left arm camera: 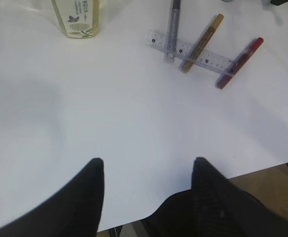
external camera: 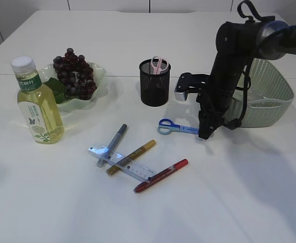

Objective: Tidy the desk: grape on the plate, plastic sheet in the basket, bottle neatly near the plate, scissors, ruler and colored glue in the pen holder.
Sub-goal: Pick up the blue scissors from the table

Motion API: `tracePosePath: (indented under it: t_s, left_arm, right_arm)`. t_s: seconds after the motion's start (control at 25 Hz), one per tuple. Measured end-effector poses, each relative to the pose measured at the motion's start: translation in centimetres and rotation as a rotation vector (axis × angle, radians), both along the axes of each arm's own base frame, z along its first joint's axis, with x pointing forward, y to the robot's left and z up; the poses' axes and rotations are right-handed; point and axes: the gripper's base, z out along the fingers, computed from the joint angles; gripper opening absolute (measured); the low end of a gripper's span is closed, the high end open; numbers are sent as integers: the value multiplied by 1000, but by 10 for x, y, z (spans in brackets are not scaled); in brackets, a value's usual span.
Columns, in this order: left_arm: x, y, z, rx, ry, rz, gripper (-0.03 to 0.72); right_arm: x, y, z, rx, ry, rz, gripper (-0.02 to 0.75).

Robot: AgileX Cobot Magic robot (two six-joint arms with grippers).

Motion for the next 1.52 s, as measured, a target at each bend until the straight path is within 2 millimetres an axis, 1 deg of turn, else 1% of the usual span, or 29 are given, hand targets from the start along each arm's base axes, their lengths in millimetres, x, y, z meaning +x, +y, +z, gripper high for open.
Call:
tracePosePath:
  t_s: [1.24, 1.52]
  left_arm:
    - [0, -2, 0, -23, 5, -4, 415]
    - [-1, -2, 0, -24, 5, -5, 415]
  right_arm:
    - [0, -1, -2, -9, 3, 3, 323]
    - [2, 0, -2, -6, -20, -7, 323]
